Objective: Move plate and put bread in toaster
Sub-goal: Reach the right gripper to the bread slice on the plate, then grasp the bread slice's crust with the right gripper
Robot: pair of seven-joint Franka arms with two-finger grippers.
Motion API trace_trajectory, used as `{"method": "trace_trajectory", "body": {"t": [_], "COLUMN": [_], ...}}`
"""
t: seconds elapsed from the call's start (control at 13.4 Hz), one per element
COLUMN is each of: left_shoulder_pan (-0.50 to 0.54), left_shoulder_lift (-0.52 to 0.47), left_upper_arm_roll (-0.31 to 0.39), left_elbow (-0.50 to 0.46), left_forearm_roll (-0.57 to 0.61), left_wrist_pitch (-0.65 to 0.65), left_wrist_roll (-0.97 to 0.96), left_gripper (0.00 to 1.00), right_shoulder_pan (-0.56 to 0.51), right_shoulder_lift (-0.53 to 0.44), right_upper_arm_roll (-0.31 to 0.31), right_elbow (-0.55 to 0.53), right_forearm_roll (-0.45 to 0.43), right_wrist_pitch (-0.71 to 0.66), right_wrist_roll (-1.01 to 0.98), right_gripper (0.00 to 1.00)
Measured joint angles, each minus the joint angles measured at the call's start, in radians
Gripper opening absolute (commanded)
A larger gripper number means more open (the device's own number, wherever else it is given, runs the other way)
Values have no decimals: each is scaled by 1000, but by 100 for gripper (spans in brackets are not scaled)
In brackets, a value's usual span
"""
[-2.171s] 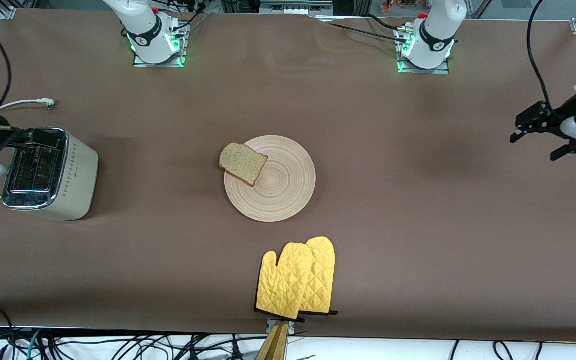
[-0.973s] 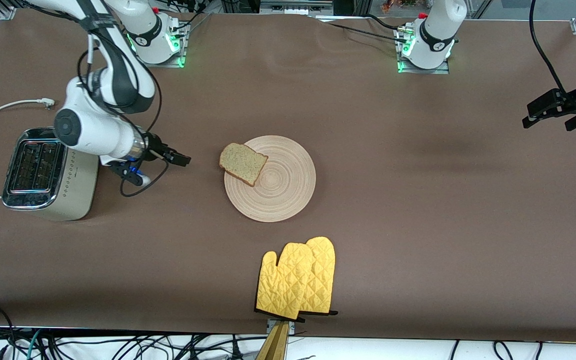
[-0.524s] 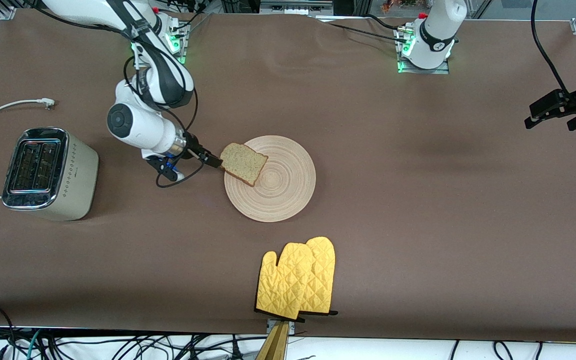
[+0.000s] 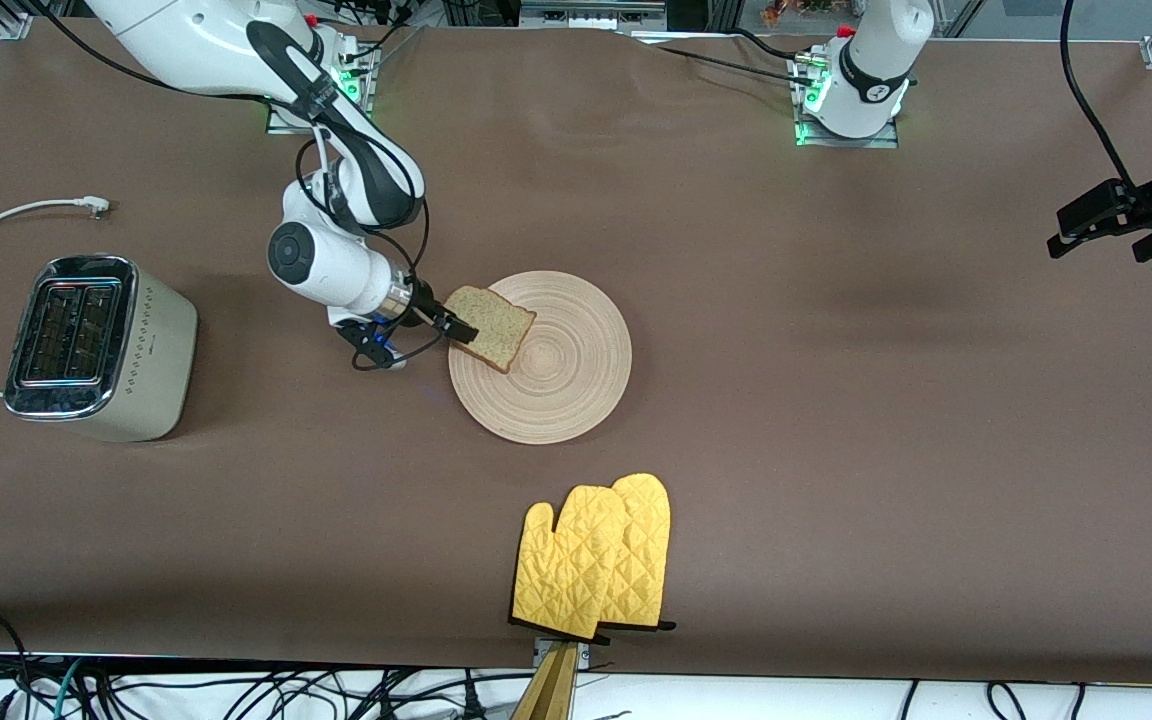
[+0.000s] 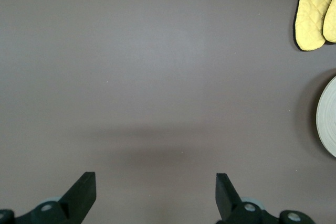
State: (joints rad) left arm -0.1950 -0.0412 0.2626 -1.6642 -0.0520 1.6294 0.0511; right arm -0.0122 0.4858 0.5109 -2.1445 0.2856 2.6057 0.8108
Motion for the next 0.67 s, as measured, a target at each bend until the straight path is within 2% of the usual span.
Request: {"method": "trace_trajectory", "body": {"t": [0.37,0.45,0.67], "left_shoulder_pan": [0,0,0], "left_shoulder_lift": [10,11,12], "left_upper_arm_roll": [0,0,0], "left_elbow": [13,13,13], "left_forearm_roll": [0,0,20], "left_wrist_pitch": [0,0,0], "left_wrist_roll": [-5,-11,-27], "left_gripper": [100,100,100], "right_shoulder_pan": [1,1,1], "right_shoulder_lift": [2,0,-14], "right_upper_arm_roll": [0,0,0], "right_elbow": [1,1,6], "right_forearm_roll": [0,0,0], "right_wrist_pitch": [0,-2,-55], "right_wrist_roll": [0,0,0], "right_gripper": [100,96,28]}}
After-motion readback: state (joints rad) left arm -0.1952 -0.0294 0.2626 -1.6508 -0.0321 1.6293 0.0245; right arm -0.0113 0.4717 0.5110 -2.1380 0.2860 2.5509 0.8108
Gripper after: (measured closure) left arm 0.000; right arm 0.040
